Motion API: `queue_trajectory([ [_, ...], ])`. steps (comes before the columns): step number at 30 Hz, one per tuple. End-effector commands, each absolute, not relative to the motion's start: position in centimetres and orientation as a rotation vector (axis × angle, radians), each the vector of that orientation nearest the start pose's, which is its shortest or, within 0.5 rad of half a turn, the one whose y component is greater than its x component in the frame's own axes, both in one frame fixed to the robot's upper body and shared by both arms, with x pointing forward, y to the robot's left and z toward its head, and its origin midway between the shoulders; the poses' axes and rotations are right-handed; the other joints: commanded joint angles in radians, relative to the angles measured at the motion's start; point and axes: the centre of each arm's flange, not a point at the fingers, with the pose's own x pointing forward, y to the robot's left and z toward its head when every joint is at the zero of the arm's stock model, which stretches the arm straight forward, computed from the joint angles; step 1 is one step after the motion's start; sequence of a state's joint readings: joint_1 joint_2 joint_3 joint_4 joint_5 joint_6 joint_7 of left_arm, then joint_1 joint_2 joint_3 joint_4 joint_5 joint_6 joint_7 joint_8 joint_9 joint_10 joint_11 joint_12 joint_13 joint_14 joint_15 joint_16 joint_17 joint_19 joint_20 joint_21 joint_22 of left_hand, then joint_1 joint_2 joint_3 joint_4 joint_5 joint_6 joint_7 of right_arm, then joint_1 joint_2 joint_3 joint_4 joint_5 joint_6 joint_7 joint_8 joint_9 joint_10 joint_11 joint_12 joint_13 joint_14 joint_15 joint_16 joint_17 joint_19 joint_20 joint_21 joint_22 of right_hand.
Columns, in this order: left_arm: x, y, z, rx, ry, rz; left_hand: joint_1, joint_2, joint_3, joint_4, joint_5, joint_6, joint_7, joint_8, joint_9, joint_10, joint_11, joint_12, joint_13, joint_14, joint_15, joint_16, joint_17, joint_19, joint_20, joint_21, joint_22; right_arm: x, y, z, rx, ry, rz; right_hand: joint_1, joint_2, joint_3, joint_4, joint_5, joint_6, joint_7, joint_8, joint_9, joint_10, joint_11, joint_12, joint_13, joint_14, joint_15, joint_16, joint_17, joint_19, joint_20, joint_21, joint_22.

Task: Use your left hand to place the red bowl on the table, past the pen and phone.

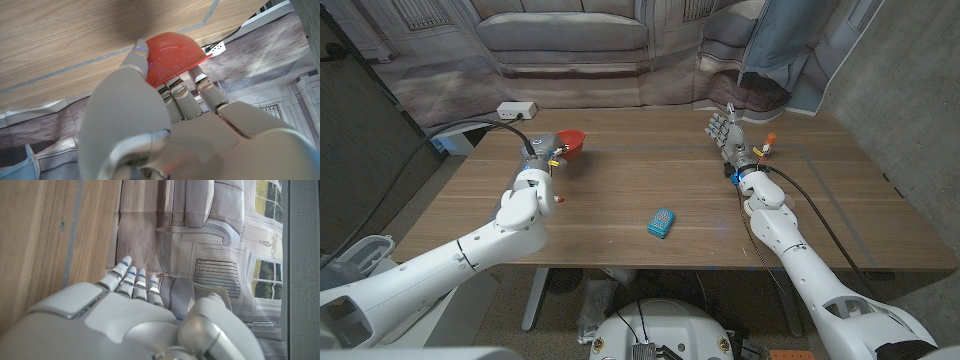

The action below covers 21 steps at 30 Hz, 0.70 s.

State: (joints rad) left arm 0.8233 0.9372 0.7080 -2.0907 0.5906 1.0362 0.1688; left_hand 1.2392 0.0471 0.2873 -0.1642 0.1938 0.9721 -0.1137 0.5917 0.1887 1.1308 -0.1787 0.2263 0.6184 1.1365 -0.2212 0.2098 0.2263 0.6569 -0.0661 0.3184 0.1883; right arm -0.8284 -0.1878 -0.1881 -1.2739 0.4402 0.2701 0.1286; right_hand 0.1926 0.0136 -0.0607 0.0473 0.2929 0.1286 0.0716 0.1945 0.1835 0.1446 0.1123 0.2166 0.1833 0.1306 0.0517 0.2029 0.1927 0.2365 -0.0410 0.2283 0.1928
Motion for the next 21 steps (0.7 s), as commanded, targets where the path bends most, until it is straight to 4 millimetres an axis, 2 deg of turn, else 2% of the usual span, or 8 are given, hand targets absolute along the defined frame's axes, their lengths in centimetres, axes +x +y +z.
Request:
queue_trajectory([
  [1, 53.9, 30.4, 2.2, 1.396, -0.260, 0.607, -0.001, 0.008, 0.056, 0.050, 0.002, 0.086, 0.088, 0.004, 0.004, 0.007, 0.003, 0.006, 0.006, 0.000, 0.002, 0.007, 0.006, -0.002, -0.119, -0.002, 0.004, 65.5, -21.8, -0.3, 0.155, -0.679, 0.267, -0.002, 0.009, -0.008, -0.001, -0.002, 0.007, 0.001, 0.002, 0.003, 0.005, 0.000, -0.005, 0.003, 0.006, 0.003, -0.006, 0.005, 0.011, -0.005, -0.005, 0.003],
  [21, 53.3, 32.6, 2.5, 1.369, -0.178, 0.645, -0.002, 0.005, 0.063, 0.049, 0.002, 0.090, 0.084, 0.002, 0.003, 0.008, 0.001, 0.004, 0.015, 0.000, 0.001, 0.009, 0.011, -0.004, -0.113, -0.002, 0.004, 65.3, -21.9, -0.4, 0.156, -0.677, 0.277, -0.002, 0.010, -0.011, -0.001, -0.002, 0.008, 0.002, 0.002, 0.003, 0.005, 0.002, -0.005, 0.003, 0.005, 0.004, -0.006, 0.006, 0.012, -0.004, -0.006, 0.003],
])
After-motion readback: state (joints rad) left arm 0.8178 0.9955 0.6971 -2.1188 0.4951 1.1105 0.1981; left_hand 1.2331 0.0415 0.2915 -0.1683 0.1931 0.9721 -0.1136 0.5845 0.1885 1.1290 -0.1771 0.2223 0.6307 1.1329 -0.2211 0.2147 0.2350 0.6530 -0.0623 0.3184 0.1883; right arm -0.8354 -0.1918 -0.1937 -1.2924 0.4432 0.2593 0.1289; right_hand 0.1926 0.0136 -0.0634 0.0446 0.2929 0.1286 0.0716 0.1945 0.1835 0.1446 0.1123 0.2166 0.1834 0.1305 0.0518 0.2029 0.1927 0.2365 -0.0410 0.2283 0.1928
